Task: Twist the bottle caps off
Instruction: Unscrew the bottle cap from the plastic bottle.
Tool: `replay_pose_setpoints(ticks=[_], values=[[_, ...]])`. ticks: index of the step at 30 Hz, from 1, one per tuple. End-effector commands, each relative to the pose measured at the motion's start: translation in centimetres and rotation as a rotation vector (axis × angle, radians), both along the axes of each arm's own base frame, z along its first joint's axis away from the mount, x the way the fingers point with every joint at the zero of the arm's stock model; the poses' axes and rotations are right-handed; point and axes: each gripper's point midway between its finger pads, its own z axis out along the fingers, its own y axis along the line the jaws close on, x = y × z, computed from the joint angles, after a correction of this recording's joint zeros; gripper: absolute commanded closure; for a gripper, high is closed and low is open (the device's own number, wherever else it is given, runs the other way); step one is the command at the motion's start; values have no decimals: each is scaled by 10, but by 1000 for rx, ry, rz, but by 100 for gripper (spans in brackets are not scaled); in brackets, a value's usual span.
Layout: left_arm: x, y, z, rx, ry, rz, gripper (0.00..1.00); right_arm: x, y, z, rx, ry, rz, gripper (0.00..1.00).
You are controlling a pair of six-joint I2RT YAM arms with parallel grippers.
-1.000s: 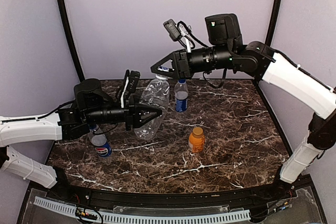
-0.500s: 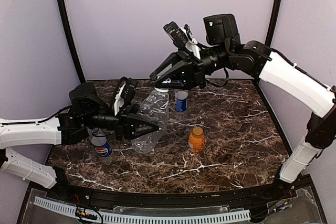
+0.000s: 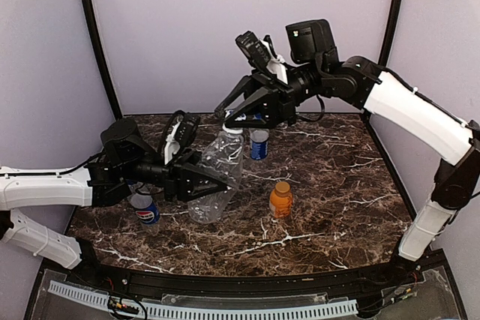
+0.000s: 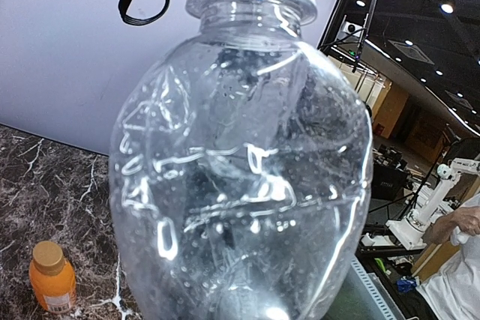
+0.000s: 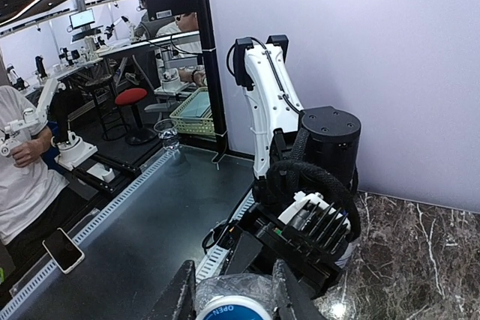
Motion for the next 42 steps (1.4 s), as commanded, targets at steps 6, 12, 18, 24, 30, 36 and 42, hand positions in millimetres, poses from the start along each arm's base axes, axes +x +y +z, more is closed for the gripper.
replay_pose_setpoints(ticks=[6,12,18,24,30,36,42], values=[[4,3,25,-81,-100,22,67,13,-4,15,25,2,-69,59],[11,2,20,-55,-102,66,67,14,-5,15,20,15,-85,46],[27,2,18,-28,-111,165,67,17,-9,19,18,35,-155,24],[51,1,12,31,-114,293,67,58,-5,33,-27,191,-462,12],[63,1,11,45,-111,360,67,93,1,20,-84,277,-736,12],[69,1,10,52,-102,390,67,96,8,8,-119,286,-771,18],[73,4,11,58,-106,425,67,92,12,-3,-142,293,-759,26]])
